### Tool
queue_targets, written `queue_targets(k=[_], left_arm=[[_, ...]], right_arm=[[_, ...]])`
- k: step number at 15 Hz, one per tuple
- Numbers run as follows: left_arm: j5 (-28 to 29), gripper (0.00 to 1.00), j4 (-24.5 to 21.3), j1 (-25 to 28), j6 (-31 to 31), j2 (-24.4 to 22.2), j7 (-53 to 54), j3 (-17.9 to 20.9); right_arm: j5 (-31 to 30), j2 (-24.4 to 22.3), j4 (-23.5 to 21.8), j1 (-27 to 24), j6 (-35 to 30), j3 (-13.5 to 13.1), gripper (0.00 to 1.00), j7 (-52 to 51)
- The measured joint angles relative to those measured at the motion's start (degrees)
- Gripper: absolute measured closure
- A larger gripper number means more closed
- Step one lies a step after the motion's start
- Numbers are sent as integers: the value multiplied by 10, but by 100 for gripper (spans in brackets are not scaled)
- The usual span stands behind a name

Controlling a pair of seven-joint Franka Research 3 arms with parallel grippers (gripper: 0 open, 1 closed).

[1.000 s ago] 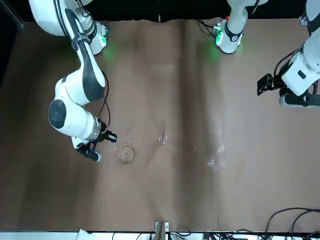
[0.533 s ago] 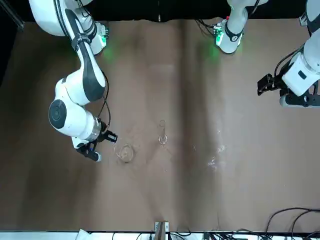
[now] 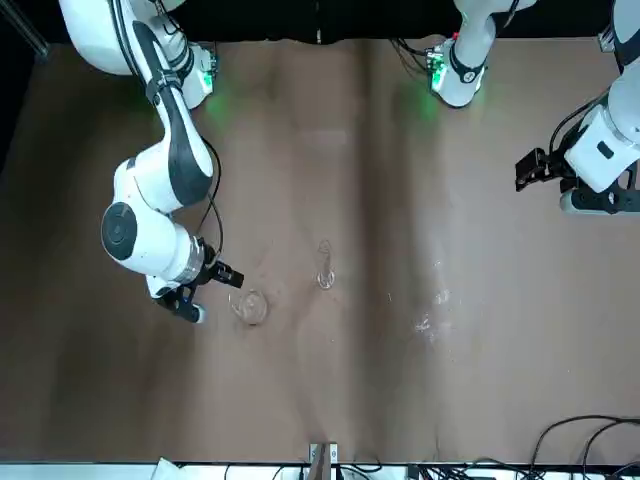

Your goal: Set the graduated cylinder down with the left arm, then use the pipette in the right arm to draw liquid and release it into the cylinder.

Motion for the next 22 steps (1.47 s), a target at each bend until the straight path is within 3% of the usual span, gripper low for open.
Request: queue_targets(k=[8,12,19,22], left_arm=[[0,0,0,0,0,0,0,1],[0,0,0,0,0,0,0,2],[0,0,0,0,0,0,0,2],[0,0,0,0,0,0,0,2]], right_arm=[[0,-5,10,0,1,-1,11,-3],[-1,-34,15,-4,-26,-3,11,-30],[-3,-83,15,-62,-97,-7,10,-145],[-4,-94,15,-82,-112,-7,1,-169]])
